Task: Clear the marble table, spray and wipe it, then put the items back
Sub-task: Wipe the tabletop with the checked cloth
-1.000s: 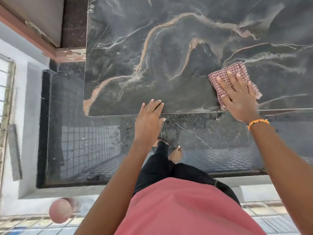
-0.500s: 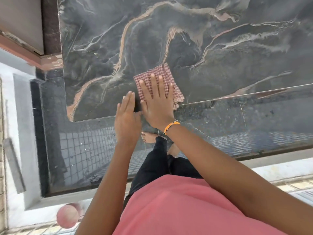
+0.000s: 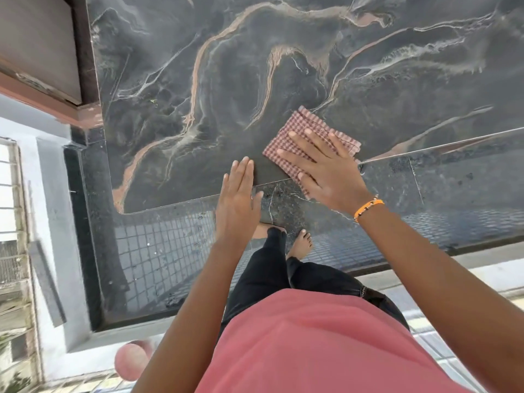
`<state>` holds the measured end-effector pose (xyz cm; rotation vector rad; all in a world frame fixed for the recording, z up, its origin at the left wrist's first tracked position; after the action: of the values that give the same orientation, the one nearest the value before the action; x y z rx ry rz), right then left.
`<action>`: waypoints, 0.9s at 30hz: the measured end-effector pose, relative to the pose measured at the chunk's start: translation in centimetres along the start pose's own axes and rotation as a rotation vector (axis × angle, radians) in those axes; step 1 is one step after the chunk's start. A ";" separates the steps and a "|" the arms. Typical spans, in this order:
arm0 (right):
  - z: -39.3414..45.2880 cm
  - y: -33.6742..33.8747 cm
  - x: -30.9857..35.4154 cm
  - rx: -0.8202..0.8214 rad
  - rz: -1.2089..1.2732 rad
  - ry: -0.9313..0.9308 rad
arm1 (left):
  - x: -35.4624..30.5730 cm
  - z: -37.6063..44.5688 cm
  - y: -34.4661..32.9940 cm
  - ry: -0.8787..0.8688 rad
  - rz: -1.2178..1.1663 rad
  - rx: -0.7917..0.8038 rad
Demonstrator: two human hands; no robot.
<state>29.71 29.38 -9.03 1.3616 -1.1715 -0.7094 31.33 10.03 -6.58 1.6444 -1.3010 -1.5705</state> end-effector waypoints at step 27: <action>-1.0 0.9 -5.3 -0.053 0.114 -0.273 | -10.6 6.0 -4.8 -0.021 0.022 0.215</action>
<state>28.68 34.71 -9.10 1.1685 -1.4238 -0.8571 28.40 22.73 -7.09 1.7378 -1.5389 -1.4818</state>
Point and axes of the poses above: each hand's wrist, its own z-axis towards the middle knuckle, its own y-axis out of the back of the hand, x = y × z, the point moved 3 cm from there along z, towards the middle knuckle, and after that the axes turned 5 degrees about x, right-handed, at the moved point
